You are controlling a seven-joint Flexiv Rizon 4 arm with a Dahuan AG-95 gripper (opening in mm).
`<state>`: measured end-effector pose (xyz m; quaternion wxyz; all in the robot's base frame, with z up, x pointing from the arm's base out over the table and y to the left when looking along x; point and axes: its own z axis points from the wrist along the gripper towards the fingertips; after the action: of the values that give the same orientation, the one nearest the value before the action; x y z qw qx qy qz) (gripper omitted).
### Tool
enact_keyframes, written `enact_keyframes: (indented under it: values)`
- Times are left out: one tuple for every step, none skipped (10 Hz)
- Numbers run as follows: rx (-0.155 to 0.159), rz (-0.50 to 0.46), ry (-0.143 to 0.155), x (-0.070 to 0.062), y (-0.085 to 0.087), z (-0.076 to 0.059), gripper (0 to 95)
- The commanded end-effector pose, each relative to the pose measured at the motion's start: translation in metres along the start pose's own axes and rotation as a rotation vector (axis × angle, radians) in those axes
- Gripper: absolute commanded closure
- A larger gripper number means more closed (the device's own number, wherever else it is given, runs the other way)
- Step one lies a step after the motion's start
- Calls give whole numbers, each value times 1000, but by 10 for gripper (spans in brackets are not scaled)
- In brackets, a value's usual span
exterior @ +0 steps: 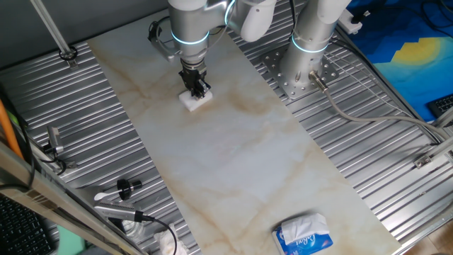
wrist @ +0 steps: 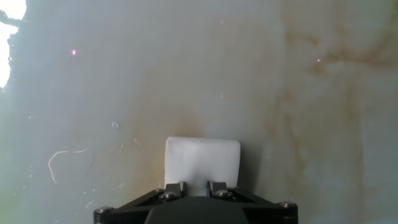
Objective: Clean the tabletop with a sponge
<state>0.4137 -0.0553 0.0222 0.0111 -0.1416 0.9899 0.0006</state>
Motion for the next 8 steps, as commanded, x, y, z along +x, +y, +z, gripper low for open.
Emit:
enact_keyframes:
  values:
    - [1, 3, -1, 0, 0, 1, 950]
    - [1, 4, -1, 0, 0, 1, 950]
    - [1, 5, -1, 0, 0, 1, 950]
    - [1, 12, -1, 0, 0, 1, 950]
    - [-4, 21, -2, 0, 0, 1, 950]
    - [-10, 25, -4, 0, 0, 1, 950]
    - [-13, 33, -4, -1, 1, 1, 950]
    - [-17, 44, -4, -2, 3, 1, 950]
